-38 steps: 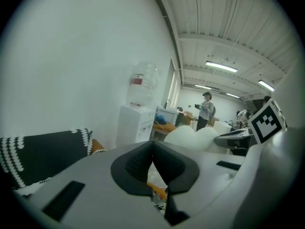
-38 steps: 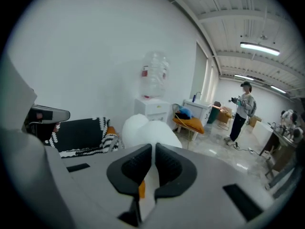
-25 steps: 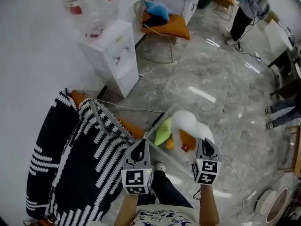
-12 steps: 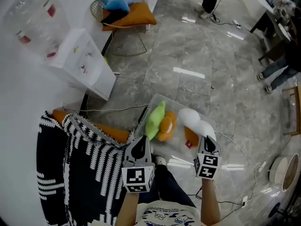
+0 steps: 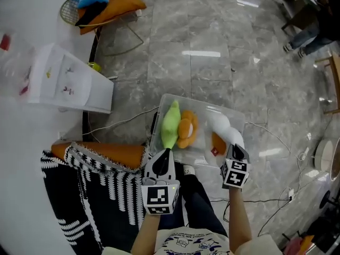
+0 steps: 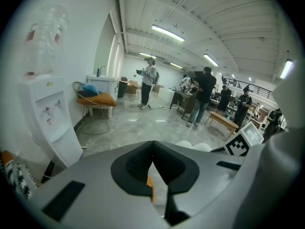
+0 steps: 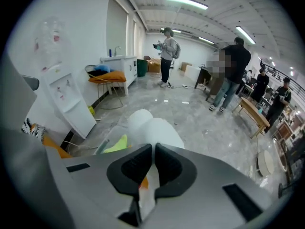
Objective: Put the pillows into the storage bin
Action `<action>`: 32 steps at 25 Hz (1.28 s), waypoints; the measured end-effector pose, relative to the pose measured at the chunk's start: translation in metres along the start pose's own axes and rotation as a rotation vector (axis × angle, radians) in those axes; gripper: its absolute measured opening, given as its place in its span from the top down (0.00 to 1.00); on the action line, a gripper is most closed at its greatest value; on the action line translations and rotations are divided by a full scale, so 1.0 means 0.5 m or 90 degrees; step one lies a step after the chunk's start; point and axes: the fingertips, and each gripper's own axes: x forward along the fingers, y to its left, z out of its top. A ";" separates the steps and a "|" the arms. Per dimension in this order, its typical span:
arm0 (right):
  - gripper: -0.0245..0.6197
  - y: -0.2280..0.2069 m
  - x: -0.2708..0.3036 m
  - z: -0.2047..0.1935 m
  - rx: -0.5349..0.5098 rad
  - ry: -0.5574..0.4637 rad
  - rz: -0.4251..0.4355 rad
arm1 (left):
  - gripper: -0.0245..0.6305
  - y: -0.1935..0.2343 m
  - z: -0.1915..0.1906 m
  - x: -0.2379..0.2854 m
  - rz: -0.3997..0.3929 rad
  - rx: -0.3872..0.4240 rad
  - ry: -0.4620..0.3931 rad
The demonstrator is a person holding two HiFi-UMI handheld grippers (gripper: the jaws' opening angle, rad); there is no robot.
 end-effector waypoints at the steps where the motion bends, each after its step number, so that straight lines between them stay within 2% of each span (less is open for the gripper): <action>1: 0.91 -0.001 0.024 -0.011 0.010 0.011 -0.007 | 0.94 0.003 -0.005 0.022 -0.010 0.006 0.009; 8: 0.91 0.000 0.184 -0.081 0.058 0.071 -0.045 | 0.94 0.028 -0.056 0.176 -0.069 0.038 0.060; 17: 0.91 0.002 0.403 -0.188 0.121 0.137 -0.058 | 0.94 0.074 -0.160 0.324 -0.082 0.025 0.110; 23: 0.91 -0.015 0.522 -0.287 0.105 0.180 -0.083 | 0.94 0.094 -0.251 0.382 -0.073 0.021 0.138; 32: 0.91 -0.013 0.673 -0.408 0.076 0.248 -0.112 | 0.94 0.092 -0.375 0.422 -0.075 -0.027 0.162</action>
